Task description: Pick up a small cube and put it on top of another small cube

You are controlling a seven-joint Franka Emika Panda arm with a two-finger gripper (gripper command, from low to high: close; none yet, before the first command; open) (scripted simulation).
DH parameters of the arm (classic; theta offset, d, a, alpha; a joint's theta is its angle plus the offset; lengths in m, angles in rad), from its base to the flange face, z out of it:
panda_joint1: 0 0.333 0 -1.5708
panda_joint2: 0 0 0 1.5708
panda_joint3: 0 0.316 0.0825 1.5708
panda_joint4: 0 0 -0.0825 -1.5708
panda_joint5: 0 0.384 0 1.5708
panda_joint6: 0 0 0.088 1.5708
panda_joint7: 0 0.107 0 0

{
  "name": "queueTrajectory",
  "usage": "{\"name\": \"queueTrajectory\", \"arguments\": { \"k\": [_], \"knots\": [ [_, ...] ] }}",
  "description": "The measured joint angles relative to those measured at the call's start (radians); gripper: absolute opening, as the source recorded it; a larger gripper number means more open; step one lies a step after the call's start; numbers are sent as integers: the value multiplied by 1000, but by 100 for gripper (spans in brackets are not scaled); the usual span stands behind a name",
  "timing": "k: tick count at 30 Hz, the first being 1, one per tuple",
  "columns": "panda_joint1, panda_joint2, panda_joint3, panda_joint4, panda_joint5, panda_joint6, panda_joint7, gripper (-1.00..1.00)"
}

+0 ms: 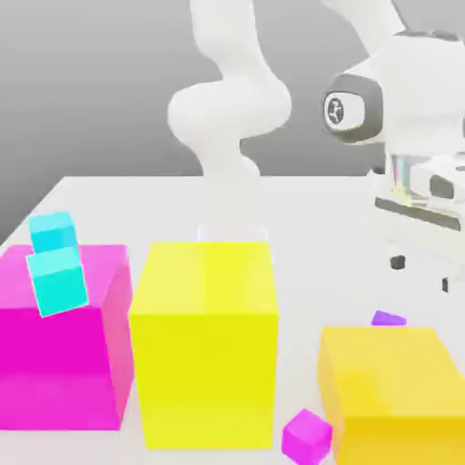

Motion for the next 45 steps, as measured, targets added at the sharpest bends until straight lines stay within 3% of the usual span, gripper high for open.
{"name": "queueTrajectory", "arguments": {
  "k": [7, 14, 15, 22, 30, 39, 45],
  "knots": [
    [100, 133, 41, -82, 14, 87, -315, 0],
    [89, 369, 59, -56, 29, 276, -372, 0],
    [87, 397, 62, -51, 31, 299, -373, -100],
    [86, 399, 63, -50, 32, 299, -375, -100],
    [91, 171, 56, -92, 27, 70, -342, -100],
    [92, 211, 56, -76, 131, -315, -106, -100],
    [82, 280, 24, 5, 192, -571, 155, -100]
  ]
}}
